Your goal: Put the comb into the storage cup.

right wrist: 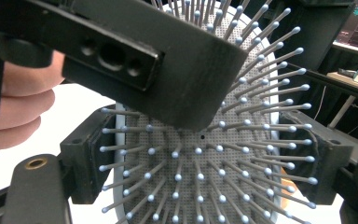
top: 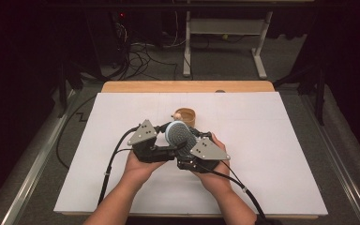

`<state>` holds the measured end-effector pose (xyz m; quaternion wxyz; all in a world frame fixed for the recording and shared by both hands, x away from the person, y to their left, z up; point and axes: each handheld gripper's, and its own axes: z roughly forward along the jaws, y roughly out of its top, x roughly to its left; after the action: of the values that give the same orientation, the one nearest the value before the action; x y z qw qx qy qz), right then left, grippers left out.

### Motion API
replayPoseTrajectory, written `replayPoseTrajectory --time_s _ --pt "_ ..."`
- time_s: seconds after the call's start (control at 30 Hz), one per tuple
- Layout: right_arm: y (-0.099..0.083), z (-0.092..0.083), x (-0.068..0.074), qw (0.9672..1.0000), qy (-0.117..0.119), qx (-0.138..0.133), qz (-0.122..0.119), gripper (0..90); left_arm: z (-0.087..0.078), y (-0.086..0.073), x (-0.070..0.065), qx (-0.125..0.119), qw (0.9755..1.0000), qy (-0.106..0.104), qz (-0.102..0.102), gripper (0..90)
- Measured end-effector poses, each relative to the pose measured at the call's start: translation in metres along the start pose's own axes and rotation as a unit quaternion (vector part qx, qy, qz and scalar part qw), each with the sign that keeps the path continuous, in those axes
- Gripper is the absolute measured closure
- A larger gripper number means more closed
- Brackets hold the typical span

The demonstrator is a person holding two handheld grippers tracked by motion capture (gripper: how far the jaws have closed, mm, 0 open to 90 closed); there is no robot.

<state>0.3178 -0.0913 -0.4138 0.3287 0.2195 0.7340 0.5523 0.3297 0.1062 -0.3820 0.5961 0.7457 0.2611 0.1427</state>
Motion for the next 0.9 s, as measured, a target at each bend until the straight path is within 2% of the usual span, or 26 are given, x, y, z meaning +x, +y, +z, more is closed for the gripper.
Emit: replayPoseTrajectory --time_s 0.13,0.37,0.57,0.9 --pt "-0.0008 0.0007 0.0003 1.0000 -0.002 0.003 -0.003 20.8 0.0015 -0.0007 -0.0004 0.005 1.0000 -0.004 -0.002 30.2" --pt "-0.0007 0.0008 0.0001 1.0000 -0.003 0.002 -0.003 20.8 0.0012 -0.0005 -0.0007 0.003 1.0000 0.001 -0.006 34.8" --pt "0.0002 0.0008 -0.0002 1.0000 -0.003 0.001 -0.004 20.8 0.0003 -0.0014 -0.0022 -0.008 0.9999 0.010 -0.008 39.2" --pt "0.0022 -0.0003 0.0006 0.9999 -0.006 0.000 -0.008 20.7 -0.0025 -0.0003 -0.0033 -0.016 0.9998 0.012 -0.005 48.7"
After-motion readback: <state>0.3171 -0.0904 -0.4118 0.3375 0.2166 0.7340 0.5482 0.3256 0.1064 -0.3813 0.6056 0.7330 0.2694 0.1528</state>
